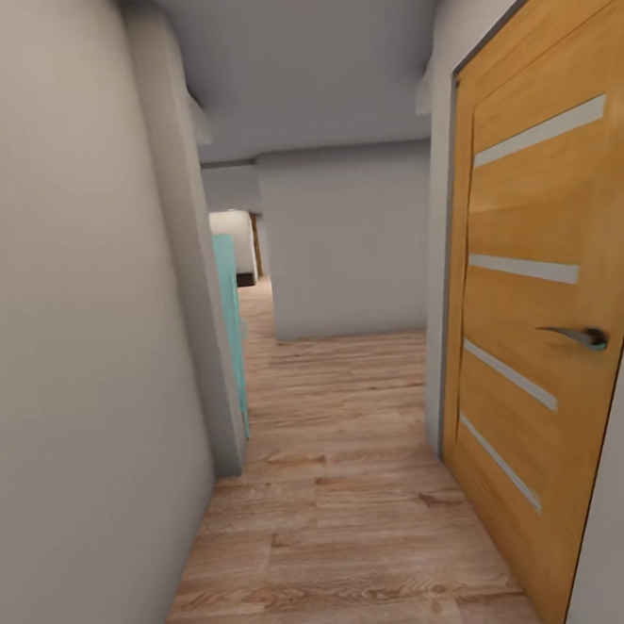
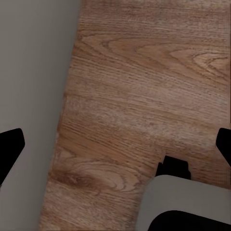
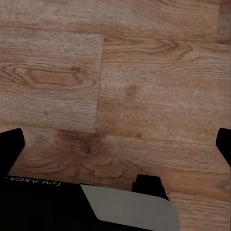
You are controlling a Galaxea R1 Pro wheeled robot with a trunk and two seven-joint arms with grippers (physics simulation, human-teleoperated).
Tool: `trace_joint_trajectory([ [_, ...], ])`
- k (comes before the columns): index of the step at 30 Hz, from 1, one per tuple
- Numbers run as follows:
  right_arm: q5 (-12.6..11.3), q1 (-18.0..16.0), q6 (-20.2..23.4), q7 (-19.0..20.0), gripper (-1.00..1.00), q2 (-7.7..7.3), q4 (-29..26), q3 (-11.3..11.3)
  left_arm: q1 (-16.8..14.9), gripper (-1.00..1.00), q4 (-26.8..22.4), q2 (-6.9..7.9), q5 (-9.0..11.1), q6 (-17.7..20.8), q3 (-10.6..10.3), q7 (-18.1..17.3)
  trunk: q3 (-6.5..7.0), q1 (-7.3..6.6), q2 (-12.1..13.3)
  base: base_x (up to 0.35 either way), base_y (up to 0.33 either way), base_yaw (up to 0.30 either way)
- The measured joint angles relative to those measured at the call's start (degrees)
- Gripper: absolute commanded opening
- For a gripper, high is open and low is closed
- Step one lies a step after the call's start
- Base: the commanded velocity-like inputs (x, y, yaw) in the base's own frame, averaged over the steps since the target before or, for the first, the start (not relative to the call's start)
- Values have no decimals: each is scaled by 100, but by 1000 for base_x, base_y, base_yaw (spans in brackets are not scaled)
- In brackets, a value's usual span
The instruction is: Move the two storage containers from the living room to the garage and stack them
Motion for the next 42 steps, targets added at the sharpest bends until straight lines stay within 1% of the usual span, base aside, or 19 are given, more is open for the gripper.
trace_joint_trajectory([
  [22, -47, 0, 2, -1, 100, -47, -9, 0, 0, 100, 0, 2, -3, 0, 0, -6, 0, 0, 0, 341, 0, 1],
  [42, -8, 0, 7, 0, 100, -49, -6, 1, 0, 100, 0, 2, -3, 0, 0, -4, 0, 0, 0, 341, 0, 0],
])
